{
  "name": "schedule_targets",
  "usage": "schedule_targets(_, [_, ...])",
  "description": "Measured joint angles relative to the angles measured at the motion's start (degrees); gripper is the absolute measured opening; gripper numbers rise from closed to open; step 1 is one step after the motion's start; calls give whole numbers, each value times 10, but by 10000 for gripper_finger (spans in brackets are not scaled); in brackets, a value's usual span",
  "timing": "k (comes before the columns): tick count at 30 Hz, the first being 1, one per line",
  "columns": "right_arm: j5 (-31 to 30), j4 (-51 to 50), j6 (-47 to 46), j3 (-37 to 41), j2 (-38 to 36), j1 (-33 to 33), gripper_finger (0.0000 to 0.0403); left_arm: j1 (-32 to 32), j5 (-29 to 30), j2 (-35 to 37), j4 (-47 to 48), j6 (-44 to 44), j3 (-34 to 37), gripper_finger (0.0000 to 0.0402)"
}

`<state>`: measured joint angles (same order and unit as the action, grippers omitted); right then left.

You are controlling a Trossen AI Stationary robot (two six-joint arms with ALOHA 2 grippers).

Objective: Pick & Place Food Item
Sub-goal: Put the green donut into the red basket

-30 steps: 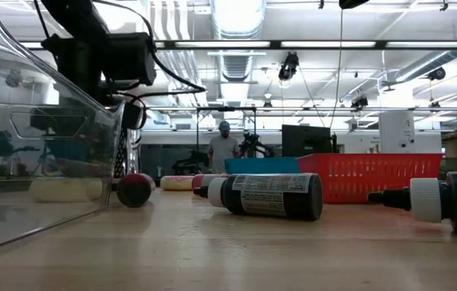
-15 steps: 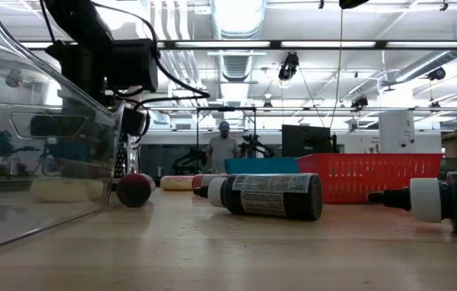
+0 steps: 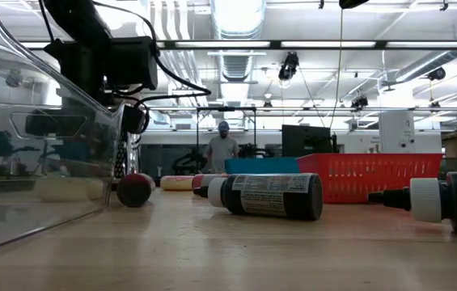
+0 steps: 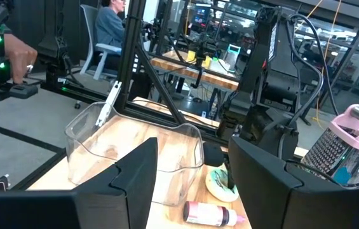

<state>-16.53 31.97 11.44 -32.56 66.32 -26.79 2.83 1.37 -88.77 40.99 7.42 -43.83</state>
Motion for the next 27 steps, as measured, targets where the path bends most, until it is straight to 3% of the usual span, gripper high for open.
schedule_targets(8, [0,0,1,0,0,0,186,1,94,24,21,5,0,6])
schedule_targets(17, [-2,-2,1,0,0,1,186,0,172,105,19,28,0,5])
schedule_targets(27, [-31,18,-25,17,12,22,186,0,247,209,-88,29,0,5])
